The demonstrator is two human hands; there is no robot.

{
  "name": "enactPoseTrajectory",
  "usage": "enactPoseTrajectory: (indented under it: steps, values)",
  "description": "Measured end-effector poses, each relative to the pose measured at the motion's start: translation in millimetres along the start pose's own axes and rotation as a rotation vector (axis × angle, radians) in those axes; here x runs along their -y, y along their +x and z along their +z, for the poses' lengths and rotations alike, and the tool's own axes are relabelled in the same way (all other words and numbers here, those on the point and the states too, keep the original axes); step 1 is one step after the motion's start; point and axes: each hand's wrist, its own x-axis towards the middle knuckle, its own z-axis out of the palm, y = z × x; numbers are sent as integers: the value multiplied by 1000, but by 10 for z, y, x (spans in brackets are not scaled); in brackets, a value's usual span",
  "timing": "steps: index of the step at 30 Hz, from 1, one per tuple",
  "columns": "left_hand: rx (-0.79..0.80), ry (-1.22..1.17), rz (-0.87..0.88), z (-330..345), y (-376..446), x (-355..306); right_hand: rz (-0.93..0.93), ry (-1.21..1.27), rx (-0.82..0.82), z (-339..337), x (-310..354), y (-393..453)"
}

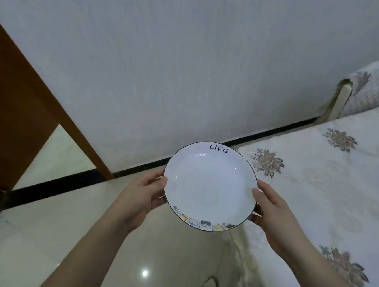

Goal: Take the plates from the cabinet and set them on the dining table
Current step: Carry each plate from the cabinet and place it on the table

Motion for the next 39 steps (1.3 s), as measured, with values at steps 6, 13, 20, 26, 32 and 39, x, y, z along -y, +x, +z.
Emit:
enactPoseTrajectory:
  steps: [6, 13, 20, 26, 32, 39]
  values:
    - [22, -25, -33, 100, 640, -166, -13, -26, -25, -14, 287, 575]
    - [87, -18, -91, -65, 1583, -453, -8, -51, -111, 224, 442, 1246]
    - [194, 33, -55, -413, 2551, -940, -36, -34, -239, 766, 740, 2038]
    - [334, 90, -70, -550, 3317, -1411, -29, 56, -353, 1055, 858, 2451]
    - [449, 163, -107, -218, 3847, -1551, -16, 125, -495, 933, 884, 2684]
    - [608, 272, -132, 583, 4454, -1619, -43, 221, -646, 418, 905, 2968]
